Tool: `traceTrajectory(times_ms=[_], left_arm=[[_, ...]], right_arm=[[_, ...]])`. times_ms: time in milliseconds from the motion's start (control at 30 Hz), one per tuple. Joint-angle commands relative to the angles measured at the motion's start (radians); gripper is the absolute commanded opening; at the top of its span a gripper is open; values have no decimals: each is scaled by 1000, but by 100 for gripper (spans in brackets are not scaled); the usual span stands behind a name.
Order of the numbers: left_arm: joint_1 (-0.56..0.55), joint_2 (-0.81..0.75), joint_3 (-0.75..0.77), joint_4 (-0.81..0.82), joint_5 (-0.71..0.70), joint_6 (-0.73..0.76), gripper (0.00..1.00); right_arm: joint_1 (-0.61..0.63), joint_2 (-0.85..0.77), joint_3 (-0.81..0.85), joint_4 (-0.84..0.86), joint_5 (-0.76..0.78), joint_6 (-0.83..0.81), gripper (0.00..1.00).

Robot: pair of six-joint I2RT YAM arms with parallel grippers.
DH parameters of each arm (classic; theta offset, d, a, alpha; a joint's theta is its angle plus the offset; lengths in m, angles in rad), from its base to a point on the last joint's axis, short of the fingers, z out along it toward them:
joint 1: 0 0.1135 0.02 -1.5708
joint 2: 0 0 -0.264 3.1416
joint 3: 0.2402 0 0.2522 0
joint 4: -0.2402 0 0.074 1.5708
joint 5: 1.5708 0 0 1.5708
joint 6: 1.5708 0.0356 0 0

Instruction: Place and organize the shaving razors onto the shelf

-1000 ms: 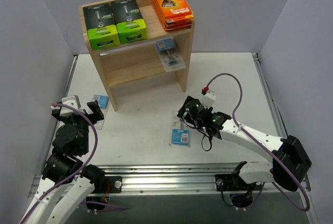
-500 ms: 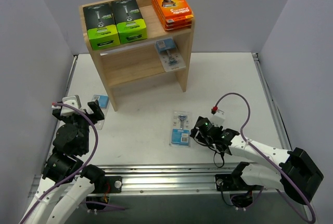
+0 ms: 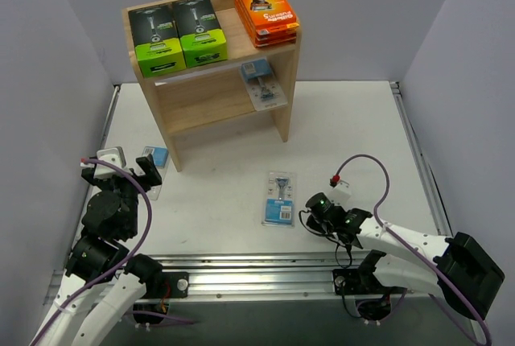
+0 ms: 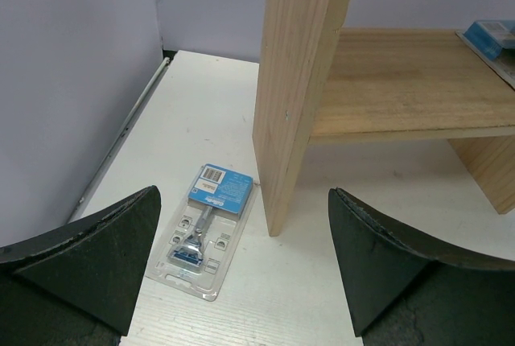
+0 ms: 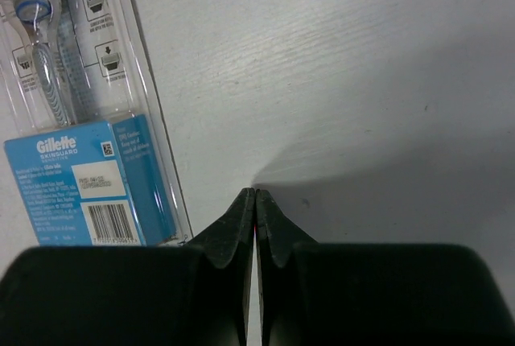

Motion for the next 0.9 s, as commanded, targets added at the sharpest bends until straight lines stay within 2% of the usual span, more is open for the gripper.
traceTrajectory(times_ms=[0, 167, 200, 300, 333, 433, 500, 600, 867], left_arm=[[-4, 2, 12, 24, 14, -7, 94], [-4, -1, 12, 23, 22, -10, 94], [-4, -1, 12, 24, 23, -12, 94], [-4, -1, 12, 22, 29, -12, 94], [-4, -1, 12, 23, 29, -12, 94], [-4, -2, 12, 22, 23, -13, 94], [-4, -2, 12, 20, 19, -12, 94], [-5, -2, 12, 17, 15, -10, 94], [-9, -8, 12, 22, 29, -13, 94]], right_arm=[[25, -12, -9, 4, 20, 24, 0], [84, 36, -4, 51, 38, 54, 0], [114, 56, 0, 120, 43, 60, 0], [174, 180, 60, 221, 67, 82, 0], [190, 274, 118, 252, 66, 77, 0], [249, 443, 232, 411, 14, -5, 0], [274, 482, 318, 480, -18, -54, 0], [282, 458, 320, 501, -23, -67, 0], [207, 182, 169, 438, 26, -117, 1]])
